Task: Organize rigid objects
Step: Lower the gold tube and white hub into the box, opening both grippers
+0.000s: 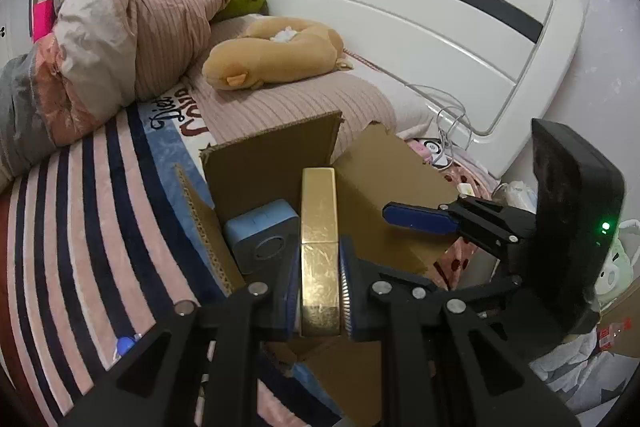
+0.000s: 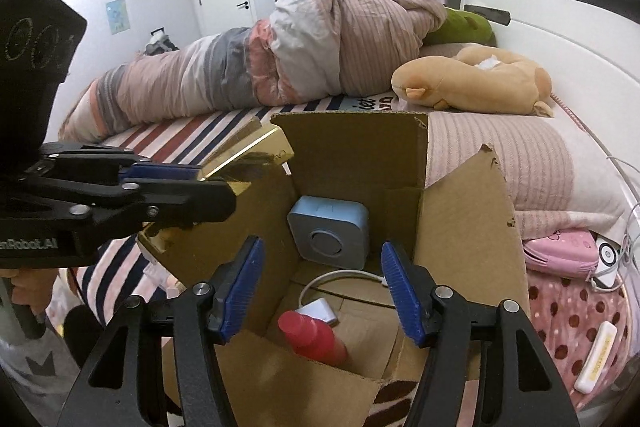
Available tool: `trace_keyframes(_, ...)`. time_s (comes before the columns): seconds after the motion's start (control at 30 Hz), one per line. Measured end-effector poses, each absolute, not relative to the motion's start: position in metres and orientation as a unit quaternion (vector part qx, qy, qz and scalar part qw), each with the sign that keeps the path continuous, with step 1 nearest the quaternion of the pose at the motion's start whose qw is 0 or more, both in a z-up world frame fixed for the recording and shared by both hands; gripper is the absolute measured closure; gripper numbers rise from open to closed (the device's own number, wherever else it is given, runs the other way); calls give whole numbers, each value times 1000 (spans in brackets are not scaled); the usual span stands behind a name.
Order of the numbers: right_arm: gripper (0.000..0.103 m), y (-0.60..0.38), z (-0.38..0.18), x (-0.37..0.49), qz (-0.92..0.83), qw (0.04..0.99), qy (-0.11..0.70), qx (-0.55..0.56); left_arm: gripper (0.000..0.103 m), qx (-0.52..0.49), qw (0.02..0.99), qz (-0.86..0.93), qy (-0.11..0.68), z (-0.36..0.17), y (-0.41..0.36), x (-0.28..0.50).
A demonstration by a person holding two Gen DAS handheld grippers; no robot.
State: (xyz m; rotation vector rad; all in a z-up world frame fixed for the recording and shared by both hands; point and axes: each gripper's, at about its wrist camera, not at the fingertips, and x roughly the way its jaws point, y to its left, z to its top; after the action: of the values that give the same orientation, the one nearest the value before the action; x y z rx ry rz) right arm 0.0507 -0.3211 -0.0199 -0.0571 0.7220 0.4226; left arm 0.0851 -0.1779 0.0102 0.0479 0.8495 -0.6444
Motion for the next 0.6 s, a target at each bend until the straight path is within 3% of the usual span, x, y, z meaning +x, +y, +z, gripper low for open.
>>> trace_keyframes(0.47,38,-320,-17,46,203,915,347,-34,85,19,868,-295,399,16,-169,82)
trace_keyframes(0.6,38,-315,-15,44,208,914,347,-40,66,7,874,-290,390,25,-155,77)
